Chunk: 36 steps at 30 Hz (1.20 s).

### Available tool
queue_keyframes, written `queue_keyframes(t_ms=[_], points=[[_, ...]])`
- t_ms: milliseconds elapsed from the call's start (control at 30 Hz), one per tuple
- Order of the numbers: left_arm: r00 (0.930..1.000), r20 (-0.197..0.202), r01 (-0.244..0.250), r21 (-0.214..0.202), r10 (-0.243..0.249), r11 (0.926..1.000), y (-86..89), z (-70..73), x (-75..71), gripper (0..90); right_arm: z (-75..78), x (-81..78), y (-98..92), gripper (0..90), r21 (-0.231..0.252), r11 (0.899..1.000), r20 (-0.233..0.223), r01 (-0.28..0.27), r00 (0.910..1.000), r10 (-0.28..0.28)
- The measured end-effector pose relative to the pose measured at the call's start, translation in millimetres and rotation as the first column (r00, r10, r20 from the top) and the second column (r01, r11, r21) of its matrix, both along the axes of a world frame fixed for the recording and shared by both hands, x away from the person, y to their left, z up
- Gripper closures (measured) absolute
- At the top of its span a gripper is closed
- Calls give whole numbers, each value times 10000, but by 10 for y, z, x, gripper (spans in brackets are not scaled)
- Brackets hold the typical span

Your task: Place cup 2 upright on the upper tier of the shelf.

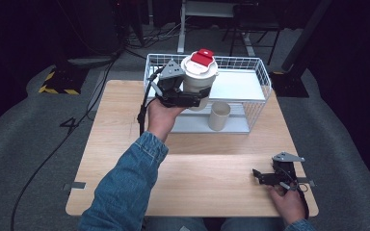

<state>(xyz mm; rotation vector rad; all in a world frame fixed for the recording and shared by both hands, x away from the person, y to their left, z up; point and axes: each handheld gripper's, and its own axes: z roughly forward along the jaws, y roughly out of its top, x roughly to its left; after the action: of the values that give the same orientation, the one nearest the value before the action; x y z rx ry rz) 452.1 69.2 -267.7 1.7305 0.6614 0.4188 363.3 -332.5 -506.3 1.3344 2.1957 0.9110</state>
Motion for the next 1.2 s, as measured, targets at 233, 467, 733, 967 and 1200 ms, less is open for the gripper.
queue_keyframes(t_ms=[233, 467, 733, 967, 1200], points=[[9998, 125, -144, -27, 144, 9999, -65, 50, 113, 135, 0, 0, 0, 5, -3, 10000, 2, -2, 10000, 2], [9983, 156, -555, -9, 555, 9985, -92, 78, 253, 135, -1, 0, 0, 4, 16, 10000, 3, -7, 10000, 7], [9967, 189, -792, 1, 792, 9969, -125, 84, 440, 134, -1, 0, 0, 4, 18, 10000, 4, -6, 10000, 6], [9928, 417, -1114, -168, 1120, 9936, -132, 16, 594, 134, -1, 0, 2, 4, 38, 10000, 8, 16, 10000, -16], [9910, 405, -1279, 27, 1277, 9918, -174, -28, 708, 133, -1, 0, 2, 5, 40, 10000, 5, 17, 10000, -17]])
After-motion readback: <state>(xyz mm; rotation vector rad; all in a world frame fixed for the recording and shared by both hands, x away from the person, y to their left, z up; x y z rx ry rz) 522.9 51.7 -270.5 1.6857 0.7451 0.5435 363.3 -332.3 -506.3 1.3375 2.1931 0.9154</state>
